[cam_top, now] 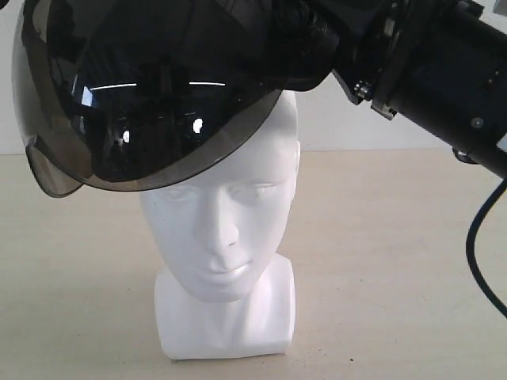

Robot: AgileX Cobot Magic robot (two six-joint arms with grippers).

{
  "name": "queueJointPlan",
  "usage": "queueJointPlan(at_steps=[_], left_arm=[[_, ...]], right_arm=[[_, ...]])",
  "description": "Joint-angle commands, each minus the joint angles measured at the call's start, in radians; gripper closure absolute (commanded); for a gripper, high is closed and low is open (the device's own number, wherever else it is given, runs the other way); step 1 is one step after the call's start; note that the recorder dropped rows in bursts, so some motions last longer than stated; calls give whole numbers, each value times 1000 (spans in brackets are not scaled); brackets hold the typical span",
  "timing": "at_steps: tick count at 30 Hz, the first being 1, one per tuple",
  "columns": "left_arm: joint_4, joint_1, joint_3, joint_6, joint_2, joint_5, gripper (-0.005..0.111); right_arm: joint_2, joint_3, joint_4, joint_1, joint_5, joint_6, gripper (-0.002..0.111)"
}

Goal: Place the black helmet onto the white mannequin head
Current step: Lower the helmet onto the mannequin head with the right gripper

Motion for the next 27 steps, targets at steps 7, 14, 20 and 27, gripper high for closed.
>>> queueJointPlan(at_steps=[7,14,20,27], left_arm=[[45,-92,-2,19,11,76,103],[91,-92,-2,-5,11,74,103],[104,-92,-2,-32,49,52,103],[121,-141,-2,-9,101,4,103]], right_arm=[[-63,39,109,-35,-78,-96,108],[-74,109,192,-35,-95,-184,108],[-75,142,215,-35,-89,-221,108],[-75,142,233,-35,-57,-247,108]])
